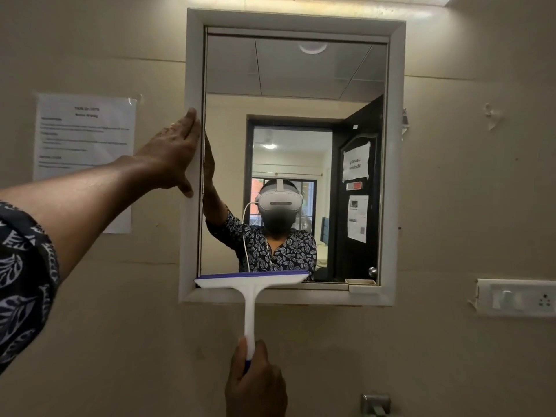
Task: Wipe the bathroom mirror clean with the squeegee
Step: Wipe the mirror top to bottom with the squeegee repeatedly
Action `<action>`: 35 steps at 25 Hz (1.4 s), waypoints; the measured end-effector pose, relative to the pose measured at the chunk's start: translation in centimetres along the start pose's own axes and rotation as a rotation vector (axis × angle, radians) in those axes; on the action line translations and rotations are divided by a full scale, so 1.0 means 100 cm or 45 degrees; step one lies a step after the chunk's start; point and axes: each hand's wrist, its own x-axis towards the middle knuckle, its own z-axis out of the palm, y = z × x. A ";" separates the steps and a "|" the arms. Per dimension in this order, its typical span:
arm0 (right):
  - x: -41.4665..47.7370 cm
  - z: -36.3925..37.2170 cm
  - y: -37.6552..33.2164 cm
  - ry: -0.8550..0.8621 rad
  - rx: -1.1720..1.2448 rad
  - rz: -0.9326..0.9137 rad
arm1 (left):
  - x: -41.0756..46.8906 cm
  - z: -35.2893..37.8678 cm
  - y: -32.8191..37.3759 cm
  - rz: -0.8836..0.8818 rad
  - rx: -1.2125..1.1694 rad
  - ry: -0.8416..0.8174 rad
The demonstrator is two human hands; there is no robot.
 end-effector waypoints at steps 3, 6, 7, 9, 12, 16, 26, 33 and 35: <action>0.000 0.008 0.005 -0.006 -0.048 0.016 | 0.000 0.000 0.002 -0.016 -0.007 0.001; -0.006 0.008 0.000 0.140 0.034 -0.044 | 0.000 0.000 0.003 -0.030 -0.002 -0.006; -0.007 0.010 0.000 0.159 0.021 -0.037 | 0.000 0.000 0.004 -0.031 -0.006 -0.006; -0.009 0.010 -0.001 -0.004 0.028 -0.001 | 0.000 -0.001 0.004 -0.034 -0.003 -0.014; 0.009 -0.007 -0.015 0.035 0.258 -0.150 | 0.002 0.001 0.003 -0.038 0.024 -0.006; 0.080 -0.058 -0.082 0.117 0.627 -0.424 | 0.004 0.007 0.002 -0.052 0.041 0.013; 0.243 -0.151 -0.224 0.262 0.748 -0.510 | 0.003 0.004 0.004 -0.041 0.072 0.001; 0.270 -0.148 -0.235 0.337 0.493 -0.533 | 0.002 0.003 0.003 -0.022 0.072 -0.020; 0.275 -0.145 -0.231 0.356 0.410 -0.557 | 0.001 0.002 0.003 -0.020 0.085 -0.025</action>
